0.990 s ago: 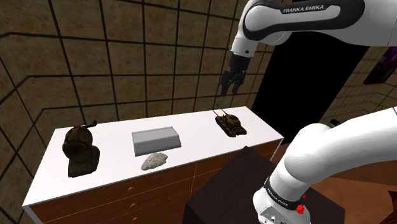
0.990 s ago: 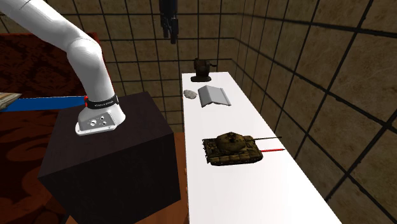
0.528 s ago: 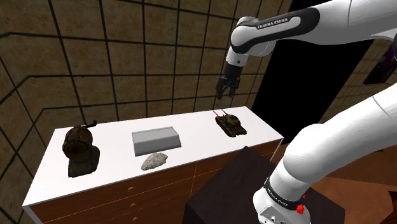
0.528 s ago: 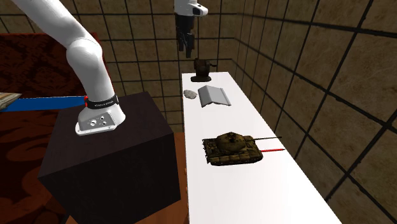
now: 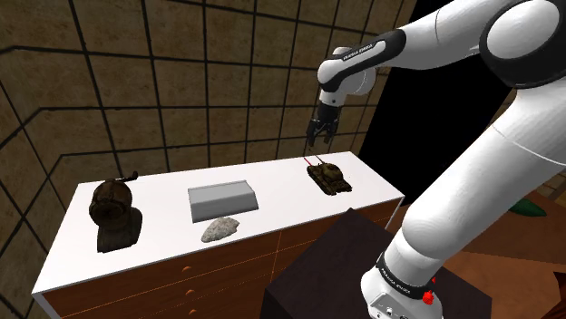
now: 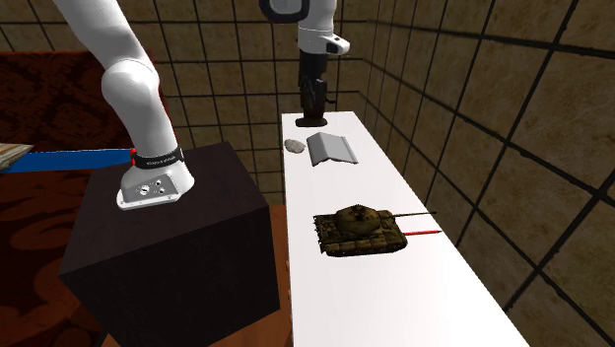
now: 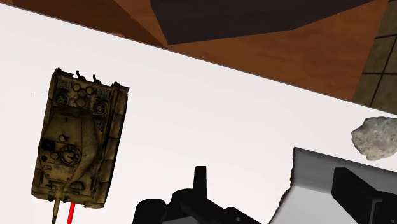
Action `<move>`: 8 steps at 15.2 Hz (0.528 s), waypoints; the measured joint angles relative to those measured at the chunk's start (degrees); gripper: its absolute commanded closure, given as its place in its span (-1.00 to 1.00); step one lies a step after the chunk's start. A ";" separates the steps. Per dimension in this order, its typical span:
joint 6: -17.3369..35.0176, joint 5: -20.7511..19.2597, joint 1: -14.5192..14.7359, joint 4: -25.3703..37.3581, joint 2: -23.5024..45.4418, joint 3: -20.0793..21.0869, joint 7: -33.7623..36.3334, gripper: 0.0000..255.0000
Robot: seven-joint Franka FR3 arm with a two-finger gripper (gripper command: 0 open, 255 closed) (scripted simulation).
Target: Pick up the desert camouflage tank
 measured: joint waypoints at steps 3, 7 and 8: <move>2.36 1.39 -0.94 3.11 5.84 -1.79 -2.27 -1.00; 5.43 4.25 -2.31 7.59 14.13 -3.35 -5.16 -1.00; 5.68 5.15 -2.79 9.49 16.51 -3.61 -5.91 -1.00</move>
